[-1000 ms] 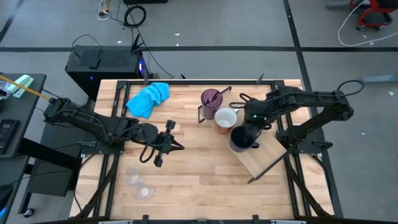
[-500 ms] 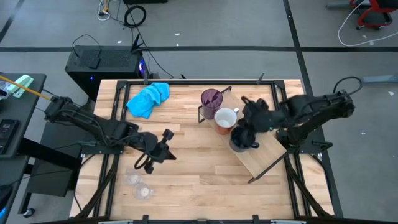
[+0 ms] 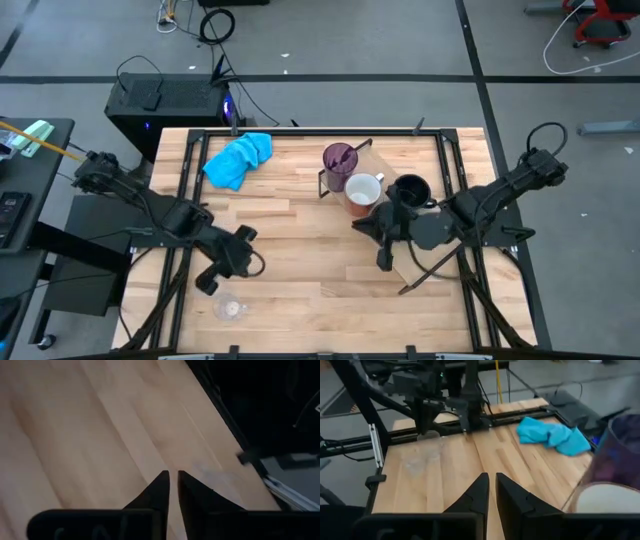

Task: Stack small to large cups/mugs on shelf
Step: Put the bottom transparent mug on the shelf

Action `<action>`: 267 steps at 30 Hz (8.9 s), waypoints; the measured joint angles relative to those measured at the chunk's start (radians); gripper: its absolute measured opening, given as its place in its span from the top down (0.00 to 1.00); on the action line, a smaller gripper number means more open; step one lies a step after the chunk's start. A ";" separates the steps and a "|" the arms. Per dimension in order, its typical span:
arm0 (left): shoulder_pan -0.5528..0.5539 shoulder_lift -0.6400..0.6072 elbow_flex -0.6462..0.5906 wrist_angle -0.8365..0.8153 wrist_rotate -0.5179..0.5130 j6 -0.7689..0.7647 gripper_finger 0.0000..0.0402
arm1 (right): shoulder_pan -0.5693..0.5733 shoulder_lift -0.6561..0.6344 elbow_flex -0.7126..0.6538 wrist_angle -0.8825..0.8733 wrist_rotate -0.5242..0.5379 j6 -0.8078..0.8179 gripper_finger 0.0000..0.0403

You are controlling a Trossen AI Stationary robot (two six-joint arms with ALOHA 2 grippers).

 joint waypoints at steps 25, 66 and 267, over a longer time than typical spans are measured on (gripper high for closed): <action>-0.252 0.219 0.000 -0.081 -0.112 -0.315 0.59 | 0.019 0.071 -0.068 0.268 0.014 -0.149 0.90; -0.196 0.463 -0.001 0.108 -0.370 -0.017 0.57 | 0.008 0.071 -0.067 0.239 0.013 -0.127 0.90; -0.020 0.228 -0.047 0.442 -0.382 0.046 0.67 | 0.457 -0.149 -0.047 -0.467 -0.001 0.327 0.93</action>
